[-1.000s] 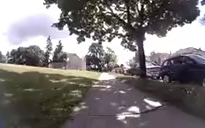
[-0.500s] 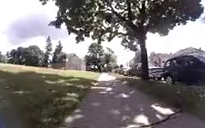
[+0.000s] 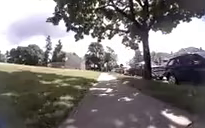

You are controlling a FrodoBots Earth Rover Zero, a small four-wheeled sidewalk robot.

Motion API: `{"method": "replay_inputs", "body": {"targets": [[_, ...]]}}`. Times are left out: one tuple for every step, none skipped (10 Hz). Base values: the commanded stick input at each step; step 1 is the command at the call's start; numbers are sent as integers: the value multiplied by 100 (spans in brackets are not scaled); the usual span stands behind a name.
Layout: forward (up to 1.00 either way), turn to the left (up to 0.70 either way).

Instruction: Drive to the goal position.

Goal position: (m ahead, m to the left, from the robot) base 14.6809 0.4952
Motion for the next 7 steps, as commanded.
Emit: {"method": "replay_inputs", "body": {"targets": [[70, 12], [70, 0], [70, 0], [70, 0], [70, 0], [70, 0], [70, 0]]}}
